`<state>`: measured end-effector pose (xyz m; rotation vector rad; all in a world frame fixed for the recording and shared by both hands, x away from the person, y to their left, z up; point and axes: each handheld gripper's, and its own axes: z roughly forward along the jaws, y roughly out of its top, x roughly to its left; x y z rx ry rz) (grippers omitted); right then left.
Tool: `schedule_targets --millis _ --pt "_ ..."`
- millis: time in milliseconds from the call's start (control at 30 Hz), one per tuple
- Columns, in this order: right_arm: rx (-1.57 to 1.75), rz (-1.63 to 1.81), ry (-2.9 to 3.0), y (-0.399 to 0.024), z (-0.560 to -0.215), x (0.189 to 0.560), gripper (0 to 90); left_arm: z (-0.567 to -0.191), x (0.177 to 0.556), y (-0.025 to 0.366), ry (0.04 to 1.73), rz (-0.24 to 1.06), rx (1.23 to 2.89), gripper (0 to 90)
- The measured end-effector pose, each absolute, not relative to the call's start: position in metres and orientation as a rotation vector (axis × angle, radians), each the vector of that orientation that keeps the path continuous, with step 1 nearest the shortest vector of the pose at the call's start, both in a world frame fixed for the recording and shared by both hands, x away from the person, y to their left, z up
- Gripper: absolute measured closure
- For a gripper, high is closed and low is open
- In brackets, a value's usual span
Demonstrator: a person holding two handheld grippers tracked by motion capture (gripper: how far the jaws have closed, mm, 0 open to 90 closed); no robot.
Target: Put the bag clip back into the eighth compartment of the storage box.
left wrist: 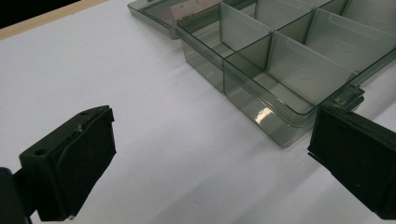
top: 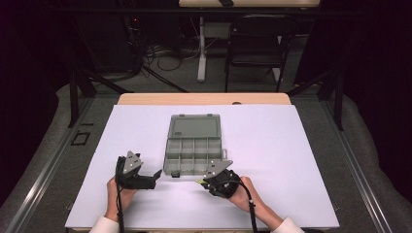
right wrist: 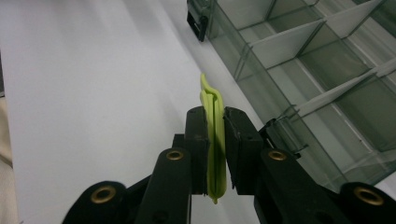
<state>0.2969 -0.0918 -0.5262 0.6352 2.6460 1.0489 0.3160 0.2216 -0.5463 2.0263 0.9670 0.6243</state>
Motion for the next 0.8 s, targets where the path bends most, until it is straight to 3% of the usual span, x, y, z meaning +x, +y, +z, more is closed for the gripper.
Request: schedule_targets --millis 800 --pt "0.676 1.117 2.534 -0.109 -0.507 0.305 79.9 -0.547 0.315 0.218 0.960 0.633 2.029 0.1"
